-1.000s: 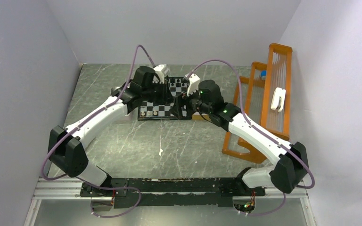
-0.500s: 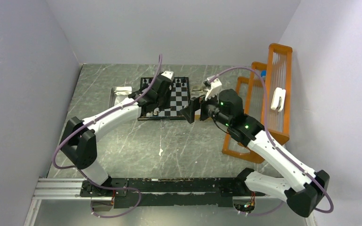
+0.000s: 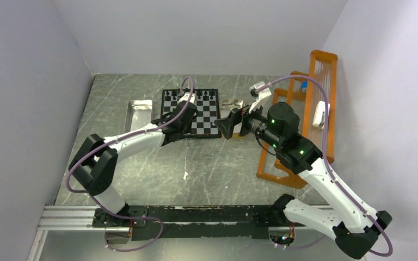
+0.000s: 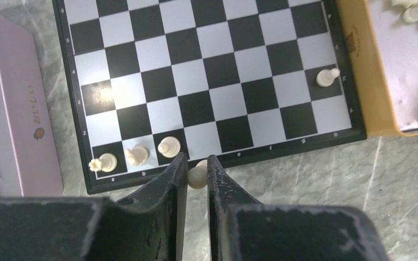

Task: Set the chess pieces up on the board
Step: Place the chess piece on the chessboard.

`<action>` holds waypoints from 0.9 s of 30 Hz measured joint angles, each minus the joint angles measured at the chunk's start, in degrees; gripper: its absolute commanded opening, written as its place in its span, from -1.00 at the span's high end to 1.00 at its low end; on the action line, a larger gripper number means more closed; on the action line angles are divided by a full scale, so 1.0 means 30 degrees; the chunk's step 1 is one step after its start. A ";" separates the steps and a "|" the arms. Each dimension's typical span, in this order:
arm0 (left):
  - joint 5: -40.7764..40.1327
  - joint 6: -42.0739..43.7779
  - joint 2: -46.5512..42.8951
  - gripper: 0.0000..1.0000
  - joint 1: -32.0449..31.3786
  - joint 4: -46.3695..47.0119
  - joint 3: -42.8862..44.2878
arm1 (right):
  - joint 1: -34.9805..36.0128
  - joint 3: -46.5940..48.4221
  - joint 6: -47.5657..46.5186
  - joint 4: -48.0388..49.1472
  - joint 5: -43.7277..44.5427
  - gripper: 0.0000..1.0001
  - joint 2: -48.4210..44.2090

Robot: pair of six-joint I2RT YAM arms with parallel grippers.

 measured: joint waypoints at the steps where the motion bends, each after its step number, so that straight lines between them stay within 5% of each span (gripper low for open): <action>1: -0.0044 0.0095 0.0015 0.85 0.0000 0.0306 -0.0051 | 0.0000 0.0000 0.0000 -0.0015 0.0007 -1.00 -0.0066; 27: -0.0903 0.1078 0.2849 0.82 -0.0007 0.4656 -0.1311 | 0.0000 0.1071 -0.1100 -0.1304 0.1078 -1.00 -0.0204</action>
